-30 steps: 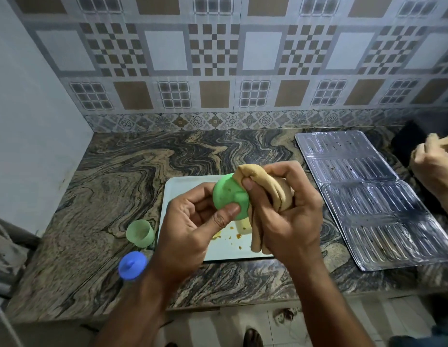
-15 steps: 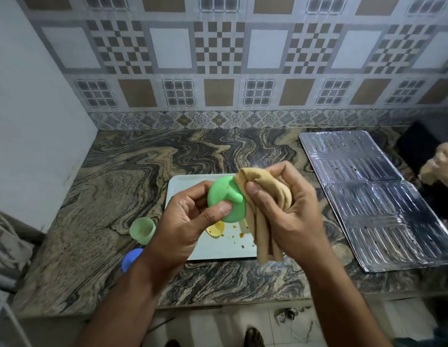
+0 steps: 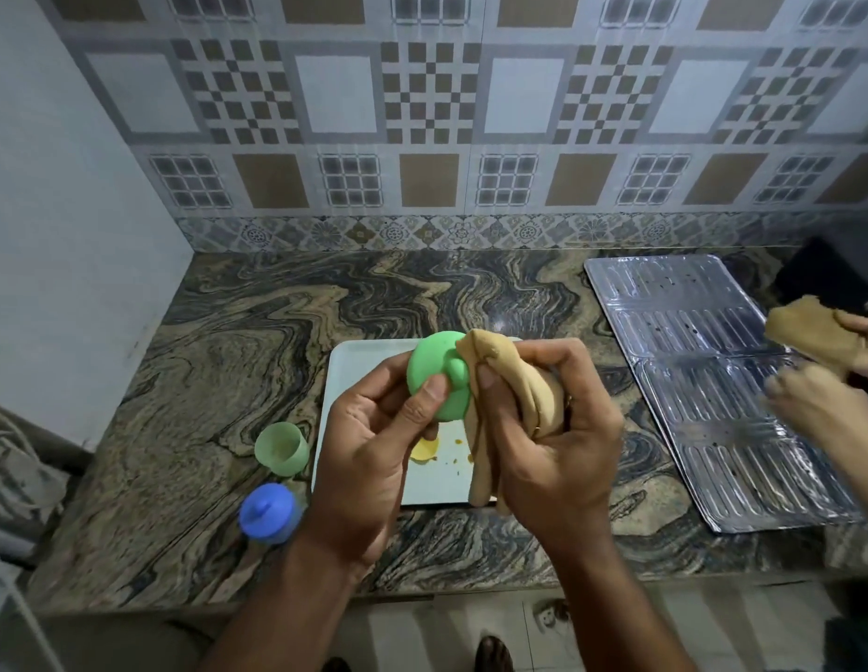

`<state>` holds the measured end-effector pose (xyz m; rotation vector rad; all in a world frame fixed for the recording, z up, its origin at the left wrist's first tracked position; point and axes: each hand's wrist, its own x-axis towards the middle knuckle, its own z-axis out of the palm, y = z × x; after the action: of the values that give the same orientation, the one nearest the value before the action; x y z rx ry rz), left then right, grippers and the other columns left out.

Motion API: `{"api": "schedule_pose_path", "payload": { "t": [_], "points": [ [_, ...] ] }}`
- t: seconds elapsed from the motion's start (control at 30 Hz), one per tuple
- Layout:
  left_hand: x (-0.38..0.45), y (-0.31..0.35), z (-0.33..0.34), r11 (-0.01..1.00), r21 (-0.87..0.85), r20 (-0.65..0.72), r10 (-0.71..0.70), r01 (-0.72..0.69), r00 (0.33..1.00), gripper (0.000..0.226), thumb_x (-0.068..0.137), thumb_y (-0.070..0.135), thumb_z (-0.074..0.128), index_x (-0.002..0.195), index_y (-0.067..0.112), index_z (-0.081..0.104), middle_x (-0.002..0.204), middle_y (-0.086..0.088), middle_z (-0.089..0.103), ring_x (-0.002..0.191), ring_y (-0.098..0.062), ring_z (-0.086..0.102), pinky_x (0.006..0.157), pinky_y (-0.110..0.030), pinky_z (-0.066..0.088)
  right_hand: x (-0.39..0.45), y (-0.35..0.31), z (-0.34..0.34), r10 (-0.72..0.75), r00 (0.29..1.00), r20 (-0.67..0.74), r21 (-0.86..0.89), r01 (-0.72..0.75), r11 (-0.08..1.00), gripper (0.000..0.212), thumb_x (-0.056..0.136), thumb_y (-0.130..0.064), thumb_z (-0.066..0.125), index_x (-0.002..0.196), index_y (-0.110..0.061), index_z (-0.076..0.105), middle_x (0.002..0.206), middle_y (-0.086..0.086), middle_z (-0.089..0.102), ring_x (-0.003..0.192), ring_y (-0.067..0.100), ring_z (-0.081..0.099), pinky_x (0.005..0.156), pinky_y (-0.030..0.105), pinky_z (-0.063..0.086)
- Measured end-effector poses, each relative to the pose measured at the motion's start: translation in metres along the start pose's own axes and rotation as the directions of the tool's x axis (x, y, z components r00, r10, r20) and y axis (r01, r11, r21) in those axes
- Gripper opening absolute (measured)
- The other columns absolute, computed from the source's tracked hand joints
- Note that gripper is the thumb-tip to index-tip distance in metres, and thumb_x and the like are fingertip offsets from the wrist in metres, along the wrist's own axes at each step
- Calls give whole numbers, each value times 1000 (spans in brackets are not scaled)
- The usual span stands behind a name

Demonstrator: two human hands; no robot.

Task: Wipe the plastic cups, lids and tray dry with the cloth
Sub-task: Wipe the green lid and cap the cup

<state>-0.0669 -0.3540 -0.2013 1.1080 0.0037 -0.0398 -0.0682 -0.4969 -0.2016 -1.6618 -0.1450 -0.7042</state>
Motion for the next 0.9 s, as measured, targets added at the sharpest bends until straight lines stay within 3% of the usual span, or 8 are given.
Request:
{"api": "schedule_pose_path", "payload": {
  "t": [0.1, 0.3, 0.43, 0.53, 0.63, 0.7, 0.77, 0.9],
  "points": [
    [4, 7, -9, 994, 91, 104, 55, -65, 993, 24, 89, 21, 76, 112, 15, 78, 105, -8, 77, 97, -16, 69, 88, -26, 56, 7, 2, -4, -59, 995, 75, -73, 65, 995, 14, 92, -17, 81, 100, -18, 69, 92, 5, 70, 78, 28, 69, 66, 48, 56],
    [9, 15, -15, 923, 359, 300, 27, -139, 954, 15, 91, 13, 71, 104, 7, 75, 95, -6, 78, 90, -18, 71, 83, -29, 57, 39, 5, -5, -108, 986, 124, -196, 131, 972, 15, 92, -19, 82, 96, -8, 73, 89, 4, 69, 77, 19, 67, 67, 35, 53],
    [6, 9, -13, 912, 392, 175, 52, -118, 983, 19, 87, 23, 79, 104, 14, 80, 99, -12, 80, 93, -32, 74, 88, -51, 59, 55, 10, -14, 31, 997, 76, -48, -27, 998, 12, 90, -19, 81, 94, -16, 70, 82, -5, 70, 71, 0, 61, 66, 20, 49],
    [8, 10, -15, 903, 406, 72, 118, -137, 990, 16, 85, 22, 81, 100, 18, 82, 95, -17, 79, 85, -32, 71, 85, -60, 57, 47, 12, -29, 28, 988, 151, 13, -31, 999, 14, 90, -15, 81, 98, -18, 70, 86, -2, 72, 73, 5, 64, 67, 22, 52],
    [9, 9, -18, 898, 420, 114, 91, -131, 989, 18, 86, 24, 81, 101, 15, 82, 95, -20, 78, 83, -42, 68, 84, -63, 55, 35, 5, -30, -70, 947, 314, -26, 82, 996, 22, 91, -11, 79, 105, -24, 69, 96, 3, 72, 83, 17, 69, 72, 29, 54],
    [10, 10, -18, 902, 414, 154, 61, -120, 986, 17, 89, 23, 81, 102, 12, 80, 96, -18, 78, 85, -43, 68, 83, -54, 57, 35, 5, -29, -121, 913, 390, -82, 166, 983, 25, 90, -1, 78, 108, -18, 72, 102, 3, 69, 93, 18, 68, 81, 26, 52],
    [10, 11, -16, 923, 361, 168, 74, -131, 983, 18, 89, 18, 77, 102, 6, 78, 92, -9, 79, 83, -21, 71, 81, -33, 58, 36, 4, -30, -144, 903, 406, -130, 213, 968, 23, 89, 6, 78, 108, -6, 75, 105, 3, 67, 99, 18, 67, 85, 24, 52],
    [8, 9, -13, 971, 207, 164, 91, -124, 982, 18, 87, 11, 68, 100, -1, 72, 79, 7, 74, 72, 1, 65, 69, -13, 50, 25, -27, -12, -282, 874, 395, -81, 339, 937, 13, 97, -10, 72, 108, -2, 74, 106, 5, 69, 100, 19, 68, 83, 30, 55]
  ]
}}
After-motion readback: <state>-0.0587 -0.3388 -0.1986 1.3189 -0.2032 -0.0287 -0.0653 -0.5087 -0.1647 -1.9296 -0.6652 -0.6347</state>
